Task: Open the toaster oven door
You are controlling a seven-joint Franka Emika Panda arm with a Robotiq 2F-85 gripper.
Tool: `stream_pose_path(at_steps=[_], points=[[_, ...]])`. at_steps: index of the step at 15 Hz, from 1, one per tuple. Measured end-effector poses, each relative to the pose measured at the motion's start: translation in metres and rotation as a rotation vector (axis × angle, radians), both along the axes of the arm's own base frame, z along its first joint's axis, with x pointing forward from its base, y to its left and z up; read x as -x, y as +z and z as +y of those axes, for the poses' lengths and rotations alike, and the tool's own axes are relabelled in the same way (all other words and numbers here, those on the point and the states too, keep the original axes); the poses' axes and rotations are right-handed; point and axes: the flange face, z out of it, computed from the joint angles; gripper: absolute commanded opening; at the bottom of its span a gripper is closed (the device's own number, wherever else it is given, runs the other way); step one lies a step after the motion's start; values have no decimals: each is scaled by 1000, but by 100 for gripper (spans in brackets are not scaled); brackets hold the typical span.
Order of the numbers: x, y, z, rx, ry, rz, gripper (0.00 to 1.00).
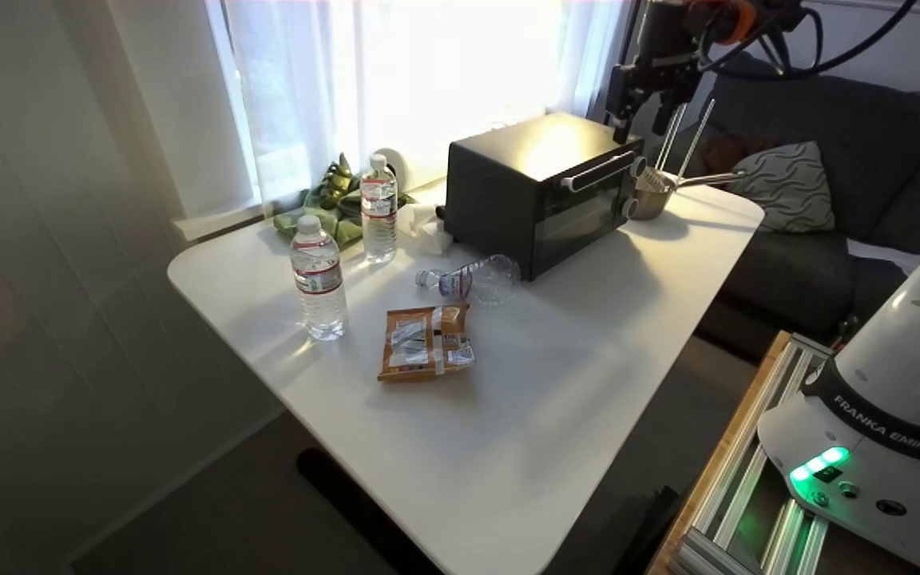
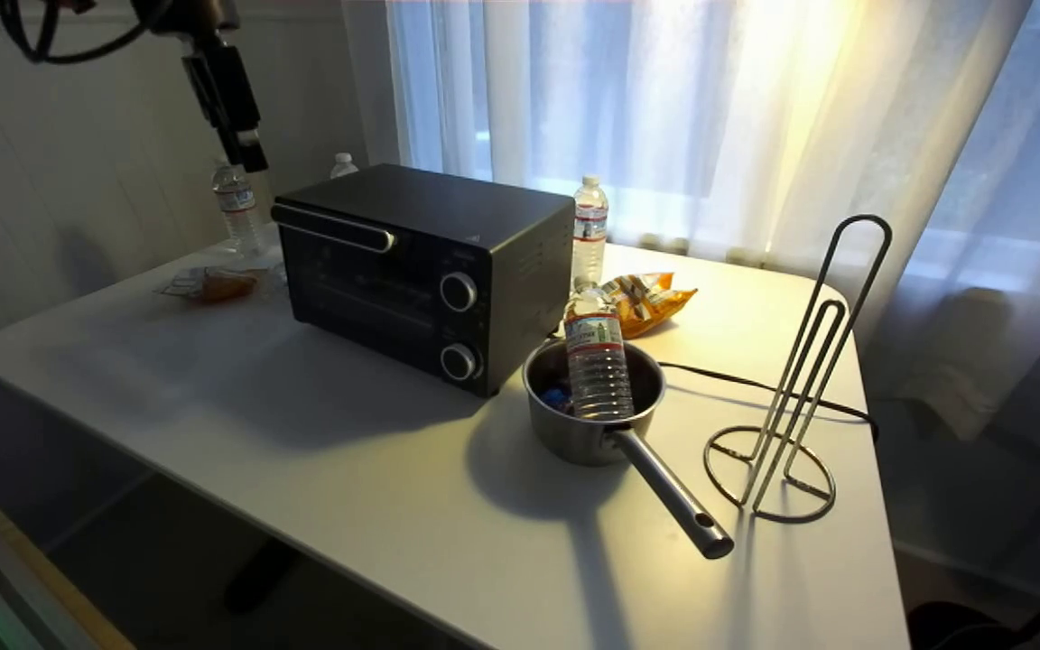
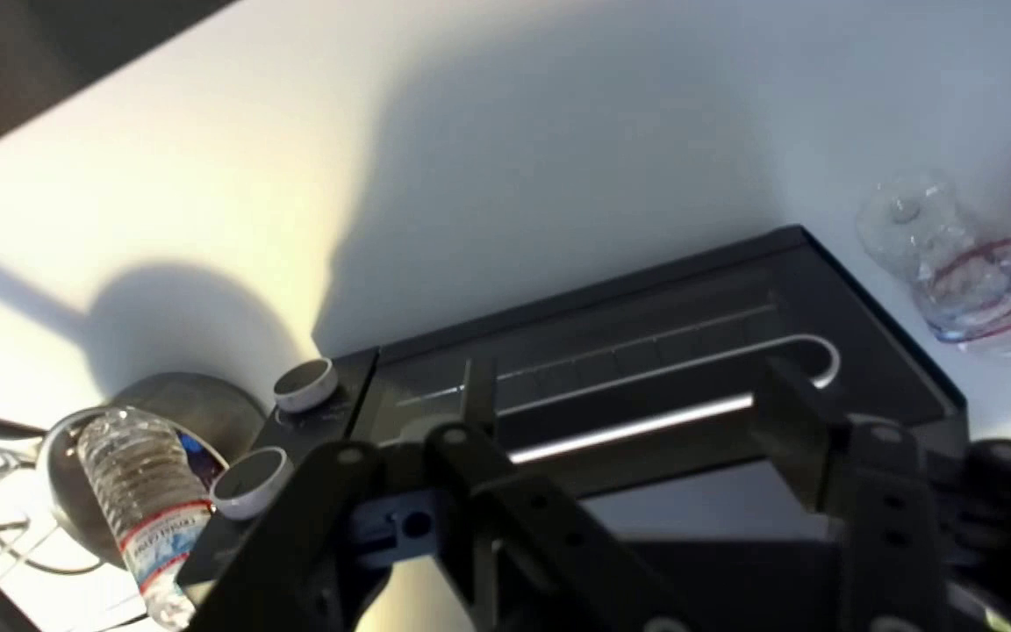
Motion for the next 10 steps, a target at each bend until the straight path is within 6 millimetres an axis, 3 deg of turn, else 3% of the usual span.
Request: stream_pose_path(at_steps=[6,10], points=[[-24,-8,15,84,91,-166,4],[-25,-30,17,116,117,-194,0]])
